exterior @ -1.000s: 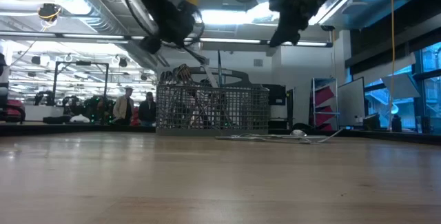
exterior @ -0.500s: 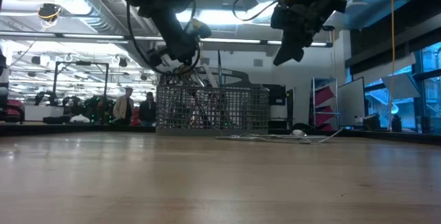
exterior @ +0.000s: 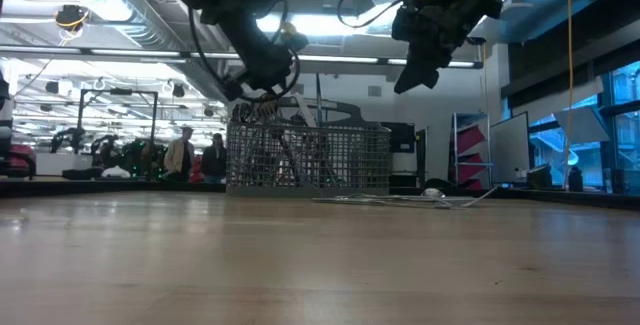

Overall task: Sort silverware
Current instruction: Put the silver fork into the silverware rack

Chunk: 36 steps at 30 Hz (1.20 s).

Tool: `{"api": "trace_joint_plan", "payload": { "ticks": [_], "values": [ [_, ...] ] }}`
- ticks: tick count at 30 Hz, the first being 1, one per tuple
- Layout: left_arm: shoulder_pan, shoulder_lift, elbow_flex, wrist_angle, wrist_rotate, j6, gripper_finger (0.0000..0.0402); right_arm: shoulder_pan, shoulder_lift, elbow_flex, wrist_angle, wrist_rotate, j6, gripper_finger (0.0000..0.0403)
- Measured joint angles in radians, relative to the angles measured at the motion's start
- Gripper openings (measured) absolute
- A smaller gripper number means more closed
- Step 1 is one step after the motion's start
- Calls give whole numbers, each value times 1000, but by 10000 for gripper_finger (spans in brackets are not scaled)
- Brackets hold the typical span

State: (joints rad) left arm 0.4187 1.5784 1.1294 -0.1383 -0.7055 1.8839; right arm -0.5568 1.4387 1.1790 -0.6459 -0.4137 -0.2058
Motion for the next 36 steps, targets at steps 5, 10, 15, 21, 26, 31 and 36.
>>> {"api": "trace_joint_plan", "payload": {
  "ticks": [5, 10, 15, 21, 26, 31, 36],
  "values": [
    [-7, -22, 0, 55, -14, -46, 90, 0, 0, 0, -1, 0, 40, 26],
    [-13, -97, 0, 67, -15, -281, 90, 1, 0, 0, -33, 0, 108, 26],
    [-29, -169, 0, -50, 44, -678, 90, 9, 2, 0, -54, 3, 161, 26],
    [-74, -187, 0, -208, 319, -1144, 90, 71, 28, 1, -54, 56, 175, 26],
    [-108, -180, -9, -297, 471, -1398, 90, 133, 75, 1, -66, 77, 175, 26],
    [-139, -180, -48, -387, 653, -1604, 90, 179, 135, 1, -71, 135, 176, 43],
    [-170, -180, -112, -402, 776, -1748, 83, 210, 189, 1, -92, 241, 175, 107]
  ]
}}
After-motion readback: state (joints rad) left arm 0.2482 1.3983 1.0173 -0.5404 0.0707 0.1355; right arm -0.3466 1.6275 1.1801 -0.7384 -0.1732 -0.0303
